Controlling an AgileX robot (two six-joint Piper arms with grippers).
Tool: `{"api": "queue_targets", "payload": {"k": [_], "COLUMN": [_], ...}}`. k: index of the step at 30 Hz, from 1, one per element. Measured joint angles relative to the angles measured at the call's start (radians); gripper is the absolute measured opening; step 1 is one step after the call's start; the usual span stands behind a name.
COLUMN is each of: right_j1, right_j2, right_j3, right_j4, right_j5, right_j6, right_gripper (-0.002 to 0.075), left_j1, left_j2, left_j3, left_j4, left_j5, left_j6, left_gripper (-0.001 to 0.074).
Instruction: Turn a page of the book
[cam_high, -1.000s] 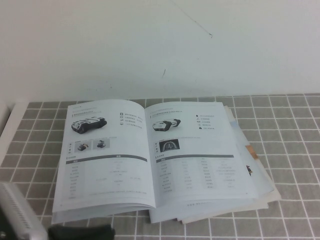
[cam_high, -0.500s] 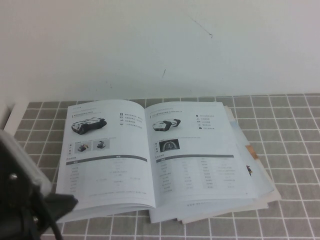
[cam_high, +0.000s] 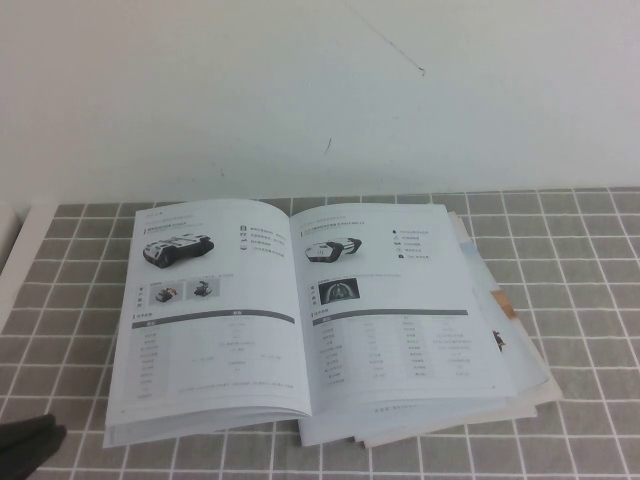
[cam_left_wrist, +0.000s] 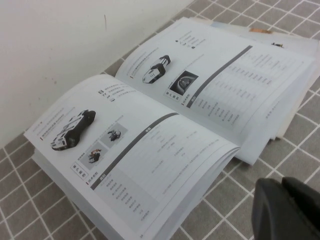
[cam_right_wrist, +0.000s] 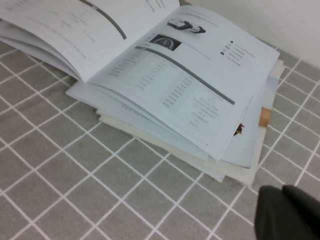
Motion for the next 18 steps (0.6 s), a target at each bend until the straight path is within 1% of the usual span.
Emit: {"api": "queue_targets", "payload": {"k": [18], "right_j1": [0.0], "right_j2": [0.0], "right_j3": [0.0], "right_j4": [0.003], "right_j5": [0.004], "right_j6": [0.0], "right_gripper": [-0.0001], "left_j1": [0.0], "left_j2": [-0.015], "left_j3": [0.0], "left_j4": [-0.015], "left_j5": [0.032], "left_j6": [0.006], "left_gripper": [-0.0004]}}
